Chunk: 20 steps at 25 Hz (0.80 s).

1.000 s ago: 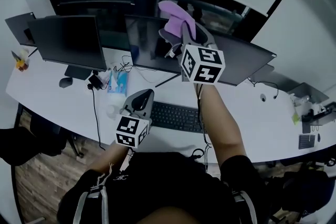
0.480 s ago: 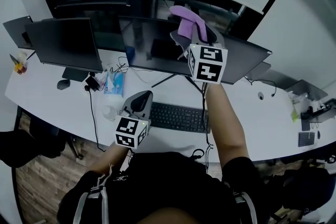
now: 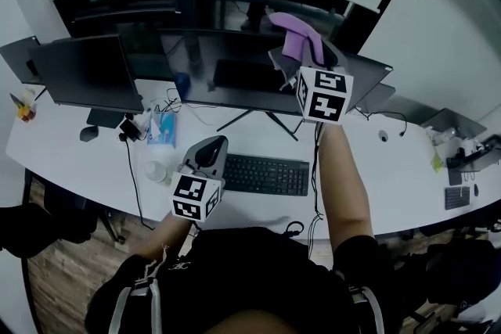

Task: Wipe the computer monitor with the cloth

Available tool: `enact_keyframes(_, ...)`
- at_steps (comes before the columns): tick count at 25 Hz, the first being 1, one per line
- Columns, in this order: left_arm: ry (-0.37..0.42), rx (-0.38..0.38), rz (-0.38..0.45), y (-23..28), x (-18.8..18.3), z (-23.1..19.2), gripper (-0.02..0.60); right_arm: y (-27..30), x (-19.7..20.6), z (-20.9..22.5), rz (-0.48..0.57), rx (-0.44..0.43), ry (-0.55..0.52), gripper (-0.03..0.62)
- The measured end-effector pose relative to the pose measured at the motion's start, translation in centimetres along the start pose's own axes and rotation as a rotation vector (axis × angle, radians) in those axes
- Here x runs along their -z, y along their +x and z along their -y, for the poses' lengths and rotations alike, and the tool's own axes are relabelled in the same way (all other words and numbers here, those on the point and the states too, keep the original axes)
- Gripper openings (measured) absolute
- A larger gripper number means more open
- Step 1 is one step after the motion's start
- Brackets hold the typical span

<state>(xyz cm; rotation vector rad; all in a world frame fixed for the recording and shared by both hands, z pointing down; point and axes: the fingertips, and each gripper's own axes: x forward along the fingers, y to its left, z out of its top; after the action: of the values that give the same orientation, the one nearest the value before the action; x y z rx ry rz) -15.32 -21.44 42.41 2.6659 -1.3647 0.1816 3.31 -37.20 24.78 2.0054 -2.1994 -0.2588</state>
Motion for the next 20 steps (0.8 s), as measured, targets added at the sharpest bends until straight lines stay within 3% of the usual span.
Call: enact_keyframes(20, 0.048, 0.025, -0.022, 1.3, -0.6, 5.6, 0.014, -4.2, 4.1, 15.1, -0.056, 0.199, 0.086, 0.091)
